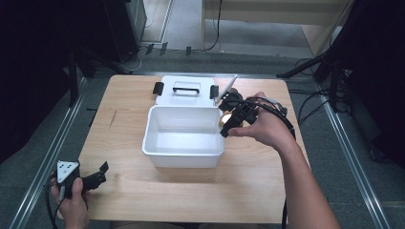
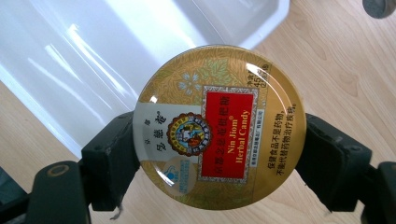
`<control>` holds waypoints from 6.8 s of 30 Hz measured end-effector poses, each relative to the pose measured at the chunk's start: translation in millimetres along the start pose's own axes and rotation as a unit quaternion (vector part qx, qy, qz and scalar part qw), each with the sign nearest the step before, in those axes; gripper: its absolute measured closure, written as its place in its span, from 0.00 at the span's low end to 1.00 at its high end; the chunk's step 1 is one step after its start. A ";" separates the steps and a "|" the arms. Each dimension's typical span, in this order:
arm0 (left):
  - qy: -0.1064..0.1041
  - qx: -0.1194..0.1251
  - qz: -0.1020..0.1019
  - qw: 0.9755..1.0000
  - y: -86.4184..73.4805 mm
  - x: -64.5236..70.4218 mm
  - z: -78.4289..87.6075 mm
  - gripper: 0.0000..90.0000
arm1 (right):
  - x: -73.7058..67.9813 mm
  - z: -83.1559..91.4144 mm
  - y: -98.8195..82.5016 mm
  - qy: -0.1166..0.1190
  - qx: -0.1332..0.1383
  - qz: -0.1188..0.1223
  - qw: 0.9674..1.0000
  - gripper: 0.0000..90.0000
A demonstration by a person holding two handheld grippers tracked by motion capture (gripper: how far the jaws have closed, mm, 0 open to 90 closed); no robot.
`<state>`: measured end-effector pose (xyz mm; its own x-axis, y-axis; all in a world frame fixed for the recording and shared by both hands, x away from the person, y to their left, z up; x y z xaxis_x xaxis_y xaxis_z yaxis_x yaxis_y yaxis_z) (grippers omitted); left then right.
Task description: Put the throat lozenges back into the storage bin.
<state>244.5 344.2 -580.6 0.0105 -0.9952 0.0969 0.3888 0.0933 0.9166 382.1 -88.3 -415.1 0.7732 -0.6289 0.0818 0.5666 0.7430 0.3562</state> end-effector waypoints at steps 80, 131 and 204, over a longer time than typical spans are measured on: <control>-0.003 -0.007 0.006 1.000 -0.4 -0.5 -1.6 0.00 | -44.7 -100.3 24.1 -0.017 -0.069 0.165 0.984 0.22; -0.004 -0.008 0.006 1.000 -0.6 -0.3 -1.4 0.00 | 6.6 -9.9 -11.4 -0.047 0.188 -0.066 0.979 0.00; -0.002 -0.009 0.004 1.000 -0.8 0.6 -1.4 0.00 | 58.1 -47.1 -314.8 -0.155 0.332 -0.322 0.873 0.02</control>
<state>245.5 343.4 -581.8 0.0100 -0.9943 0.1060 0.4046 0.1009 0.9089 262.1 -347.9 -566.3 0.1826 -0.9755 -0.1224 0.4860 -0.0187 0.8738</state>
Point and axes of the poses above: each handheld gripper's, and its own axes: z roughly backward along the jaws, y roughly out of its top, x roughly to its right, the point moved 6 cm from there along -z, roughly forward along the jaws, and after that the axes turned 6 degrees about x, right-handed, at the moved point
